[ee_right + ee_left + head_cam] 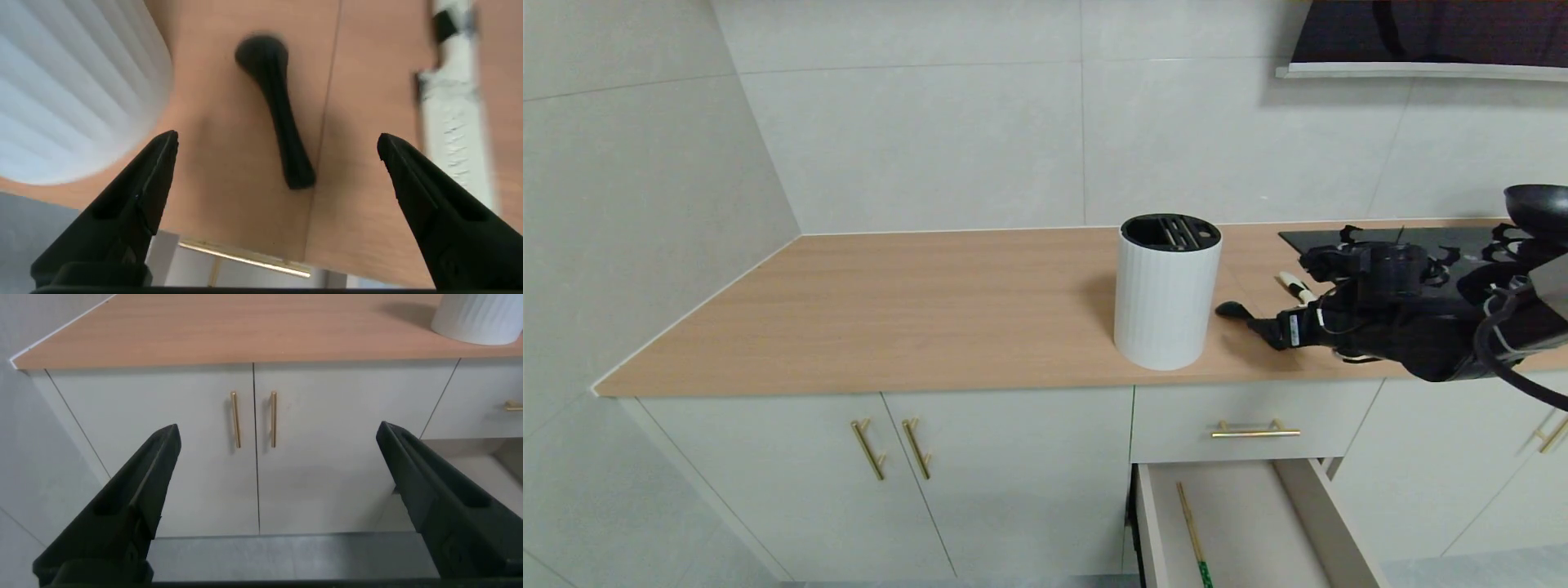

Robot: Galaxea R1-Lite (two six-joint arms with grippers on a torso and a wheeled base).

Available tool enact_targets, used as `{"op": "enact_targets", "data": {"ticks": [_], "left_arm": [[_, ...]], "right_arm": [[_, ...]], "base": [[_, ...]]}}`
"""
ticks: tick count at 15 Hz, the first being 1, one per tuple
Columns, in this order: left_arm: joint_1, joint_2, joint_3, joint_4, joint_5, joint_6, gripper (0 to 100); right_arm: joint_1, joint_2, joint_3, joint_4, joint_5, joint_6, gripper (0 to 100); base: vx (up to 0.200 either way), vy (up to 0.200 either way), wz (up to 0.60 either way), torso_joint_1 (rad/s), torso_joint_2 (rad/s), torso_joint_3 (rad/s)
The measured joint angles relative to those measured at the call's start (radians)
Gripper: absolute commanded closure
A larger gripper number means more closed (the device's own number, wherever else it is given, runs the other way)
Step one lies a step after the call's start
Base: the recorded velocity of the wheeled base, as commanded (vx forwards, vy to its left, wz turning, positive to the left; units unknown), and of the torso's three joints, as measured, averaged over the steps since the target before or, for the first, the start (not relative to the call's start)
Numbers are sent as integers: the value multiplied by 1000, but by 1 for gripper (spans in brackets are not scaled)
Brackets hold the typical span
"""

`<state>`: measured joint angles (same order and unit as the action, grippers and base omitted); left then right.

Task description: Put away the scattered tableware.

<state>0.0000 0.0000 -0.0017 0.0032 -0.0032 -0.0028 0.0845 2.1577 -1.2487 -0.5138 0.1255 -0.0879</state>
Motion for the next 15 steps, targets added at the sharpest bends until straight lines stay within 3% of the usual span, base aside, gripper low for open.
{"op": "enact_targets", "data": {"ticks": [13,14,15], "left_arm": [[-1,0,-1,0,0,0,0],[-1,0,0,0,0,0,0],[-1,0,0,0,0,0,0]], "right_arm": [[1,176,-152,11,-18,24,0],[0,183,-159,12,-23,28,100],[-1,189,-165,12,-29,36,100]], "base": [[0,0,0,0,0,0],[0,0,0,0,0,0],[0,0,0,0,0,0]]}}
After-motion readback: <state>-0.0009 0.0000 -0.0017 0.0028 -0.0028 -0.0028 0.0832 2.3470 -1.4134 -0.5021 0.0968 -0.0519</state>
